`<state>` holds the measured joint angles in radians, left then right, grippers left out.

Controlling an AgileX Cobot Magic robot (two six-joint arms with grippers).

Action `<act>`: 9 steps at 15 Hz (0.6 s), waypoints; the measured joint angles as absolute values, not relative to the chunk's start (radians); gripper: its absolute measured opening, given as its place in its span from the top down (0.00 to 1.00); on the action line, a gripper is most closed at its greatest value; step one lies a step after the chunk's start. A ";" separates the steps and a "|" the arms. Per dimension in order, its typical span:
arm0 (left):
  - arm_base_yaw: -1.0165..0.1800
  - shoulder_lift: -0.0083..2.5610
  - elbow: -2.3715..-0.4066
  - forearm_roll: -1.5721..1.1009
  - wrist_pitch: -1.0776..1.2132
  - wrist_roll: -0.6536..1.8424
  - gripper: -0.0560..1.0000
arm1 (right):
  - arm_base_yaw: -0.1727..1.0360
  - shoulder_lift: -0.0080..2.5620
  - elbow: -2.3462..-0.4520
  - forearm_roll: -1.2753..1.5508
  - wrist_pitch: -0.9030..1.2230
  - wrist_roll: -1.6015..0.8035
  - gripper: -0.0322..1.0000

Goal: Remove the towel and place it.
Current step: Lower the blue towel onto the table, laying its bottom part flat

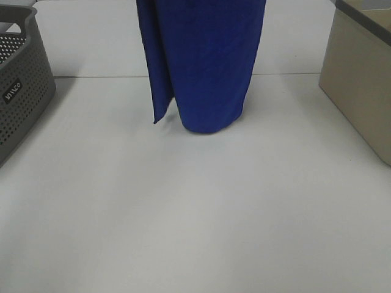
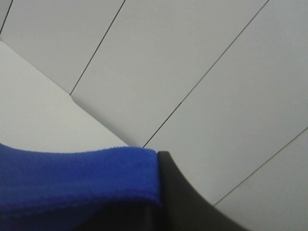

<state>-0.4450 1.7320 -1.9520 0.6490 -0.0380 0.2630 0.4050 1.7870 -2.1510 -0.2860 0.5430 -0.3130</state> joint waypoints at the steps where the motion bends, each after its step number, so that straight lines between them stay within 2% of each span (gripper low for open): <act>1: -0.425 1.748 -1.952 0.646 -0.071 0.263 0.95 | 0.405 1.797 -2.151 -0.298 0.514 -0.313 0.95; 4: -0.334 1.802 -1.952 0.570 -0.202 0.263 0.95 | 0.405 1.876 -2.152 -0.309 0.409 -0.313 0.95; 9: -0.258 1.897 -1.963 0.549 -0.361 0.263 0.95 | 0.405 1.950 -2.152 -0.327 0.249 -0.313 0.95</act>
<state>-0.2580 1.8970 -1.9630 0.5490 -0.3610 0.2630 0.4050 1.9500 -2.1520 -0.3270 0.2490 -0.3130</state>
